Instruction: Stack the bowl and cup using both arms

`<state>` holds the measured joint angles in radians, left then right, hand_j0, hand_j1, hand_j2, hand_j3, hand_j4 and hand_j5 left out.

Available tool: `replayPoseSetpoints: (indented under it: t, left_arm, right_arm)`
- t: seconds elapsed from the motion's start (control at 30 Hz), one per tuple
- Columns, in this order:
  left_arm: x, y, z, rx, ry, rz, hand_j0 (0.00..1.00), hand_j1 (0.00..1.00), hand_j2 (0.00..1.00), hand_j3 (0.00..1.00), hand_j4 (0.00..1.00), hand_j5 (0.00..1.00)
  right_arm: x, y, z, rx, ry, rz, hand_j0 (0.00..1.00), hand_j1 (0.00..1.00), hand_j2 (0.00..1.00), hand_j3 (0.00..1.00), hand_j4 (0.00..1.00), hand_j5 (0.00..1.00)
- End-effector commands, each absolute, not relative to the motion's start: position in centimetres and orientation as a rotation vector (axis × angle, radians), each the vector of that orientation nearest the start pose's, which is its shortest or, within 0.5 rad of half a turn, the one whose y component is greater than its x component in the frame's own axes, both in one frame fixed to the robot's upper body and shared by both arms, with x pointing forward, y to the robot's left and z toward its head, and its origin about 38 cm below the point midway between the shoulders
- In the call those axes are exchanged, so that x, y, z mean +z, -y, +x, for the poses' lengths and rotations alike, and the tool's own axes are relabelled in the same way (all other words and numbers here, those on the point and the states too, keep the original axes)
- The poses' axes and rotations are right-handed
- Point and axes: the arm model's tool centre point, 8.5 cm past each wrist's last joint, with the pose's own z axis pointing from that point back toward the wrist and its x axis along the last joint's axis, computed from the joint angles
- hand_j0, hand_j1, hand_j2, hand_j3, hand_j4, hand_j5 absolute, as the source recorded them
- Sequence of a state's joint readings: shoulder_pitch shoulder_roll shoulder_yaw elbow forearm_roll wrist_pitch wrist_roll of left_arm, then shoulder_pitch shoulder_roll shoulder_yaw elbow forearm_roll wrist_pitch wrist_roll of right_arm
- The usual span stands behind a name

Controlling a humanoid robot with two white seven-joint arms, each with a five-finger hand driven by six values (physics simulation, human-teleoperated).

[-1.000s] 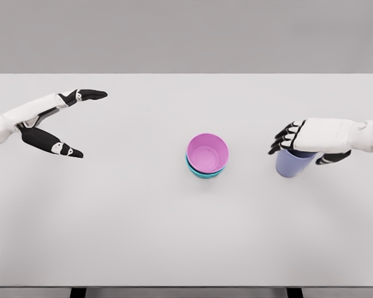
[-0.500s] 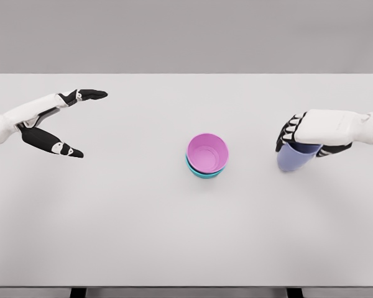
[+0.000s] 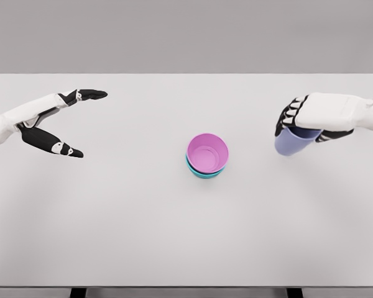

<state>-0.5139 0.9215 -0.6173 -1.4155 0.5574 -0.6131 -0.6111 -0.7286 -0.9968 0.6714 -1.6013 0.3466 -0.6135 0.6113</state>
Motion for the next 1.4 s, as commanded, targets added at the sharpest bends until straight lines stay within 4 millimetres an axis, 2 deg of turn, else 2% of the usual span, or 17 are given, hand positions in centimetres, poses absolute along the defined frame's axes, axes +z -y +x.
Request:
replayPoseSetpoints:
  t: [0.0,0.27,0.4,0.93,1.13,1.23,1.37]
  left_arm:
    - [22.5,-34.3,40.6,-1.322,1.763,-0.293,1.0,1.0,1.0,1.0,1.0,1.0]
    - [22.5,-34.3,40.6,-1.322,1.764,-0.293,1.0,1.0,1.0,1.0,1.0,1.0]
    - [22.5,-34.3,40.6,-1.322,1.763,-0.293,1.0,1.0,1.0,1.0,1.0,1.0]
    - [22.5,-34.2,40.6,-1.322,1.765,-0.295,1.0,1.0,1.0,1.0,1.0,1.0]
    - [22.4,-34.0,40.7,-1.321,1.768,-0.298,1.0,1.0,1.0,1.0,1.0,1.0]
    - [22.4,-34.0,40.7,-1.321,1.768,-0.298,1.0,1.0,1.0,1.0,1.0,1.0]
    - [22.4,-34.0,40.7,-1.321,1.768,-0.298,1.0,1.0,1.0,1.0,1.0,1.0]
  right_arm:
    - [27.1,31.4,41.2,-3.073,-1.755,0.637,0.72,0.72,0.72,0.72,0.72,0.72]
    - [27.9,30.1,41.3,-3.019,-1.776,0.629,0.71,0.71,0.71,0.71,0.71,0.71]
    - [28.0,29.6,41.1,-3.001,-1.778,0.619,0.56,0.56,0.56,0.56,0.56,0.56]
    - [29.5,24.9,40.8,-2.837,-1.845,0.541,0.58,0.58,0.58,0.58,0.58,0.58]
    - [29.9,23.9,40.6,-2.801,-1.854,0.53,0.58,0.58,0.58,0.58,0.58,0.58]
    - [30.2,22.7,39.7,-2.758,-1.847,0.494,0.58,0.58,0.58,0.58,0.58,0.58]
    - [30.0,22.5,39.7,-2.762,-1.844,0.484,0.58,0.58,0.58,0.58,0.58,0.58]
